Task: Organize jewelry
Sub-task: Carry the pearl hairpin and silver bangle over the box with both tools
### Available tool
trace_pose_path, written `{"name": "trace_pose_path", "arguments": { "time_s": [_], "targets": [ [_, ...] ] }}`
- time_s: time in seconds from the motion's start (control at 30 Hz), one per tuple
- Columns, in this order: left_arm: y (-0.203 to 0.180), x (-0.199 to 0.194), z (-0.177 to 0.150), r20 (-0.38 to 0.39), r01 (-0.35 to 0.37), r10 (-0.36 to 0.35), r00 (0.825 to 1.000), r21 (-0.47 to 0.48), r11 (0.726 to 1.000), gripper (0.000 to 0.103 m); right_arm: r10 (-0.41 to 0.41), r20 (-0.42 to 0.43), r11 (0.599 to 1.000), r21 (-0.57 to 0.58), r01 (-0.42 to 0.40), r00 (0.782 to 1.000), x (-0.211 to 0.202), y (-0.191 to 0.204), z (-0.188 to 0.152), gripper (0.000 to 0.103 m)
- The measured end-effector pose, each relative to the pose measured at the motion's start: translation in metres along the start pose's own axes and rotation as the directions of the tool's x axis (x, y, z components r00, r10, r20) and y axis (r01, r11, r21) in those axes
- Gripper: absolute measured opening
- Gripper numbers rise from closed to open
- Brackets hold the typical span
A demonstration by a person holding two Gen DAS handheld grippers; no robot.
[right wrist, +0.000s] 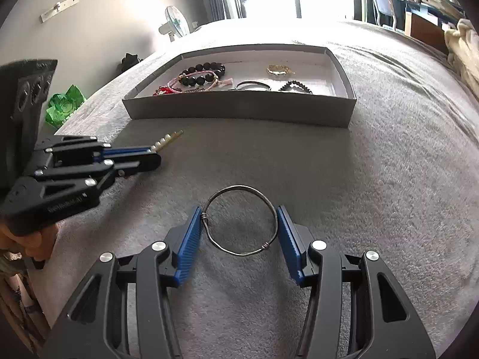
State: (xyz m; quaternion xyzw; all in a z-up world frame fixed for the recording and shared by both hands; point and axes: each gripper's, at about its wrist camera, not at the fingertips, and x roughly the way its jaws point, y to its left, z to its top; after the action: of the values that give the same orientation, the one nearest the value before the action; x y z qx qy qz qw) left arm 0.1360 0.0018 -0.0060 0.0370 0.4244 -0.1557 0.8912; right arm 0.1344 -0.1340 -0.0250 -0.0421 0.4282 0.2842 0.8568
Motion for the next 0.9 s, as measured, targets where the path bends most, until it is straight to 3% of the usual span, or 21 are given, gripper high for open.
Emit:
{"name": "trace_pose_path", "arguments": {
  "time_s": [0.57,0.9],
  "targets": [
    [0.018,-0.041,0.031,0.128,-0.021,0.027,0.991,-0.054,0.998,0.008,-0.035,0.117,0.999,0.023,0.032,0.993,-0.013,-0.003,0.035,0.050],
    [0.037,-0.044,0.046,0.157,-0.052,0.067,0.985,-0.094,0.994,0.008,-0.033,0.170,0.999,-0.001,0.034,0.985,-0.014,-0.003,0.072,0.050]
  ]
}}
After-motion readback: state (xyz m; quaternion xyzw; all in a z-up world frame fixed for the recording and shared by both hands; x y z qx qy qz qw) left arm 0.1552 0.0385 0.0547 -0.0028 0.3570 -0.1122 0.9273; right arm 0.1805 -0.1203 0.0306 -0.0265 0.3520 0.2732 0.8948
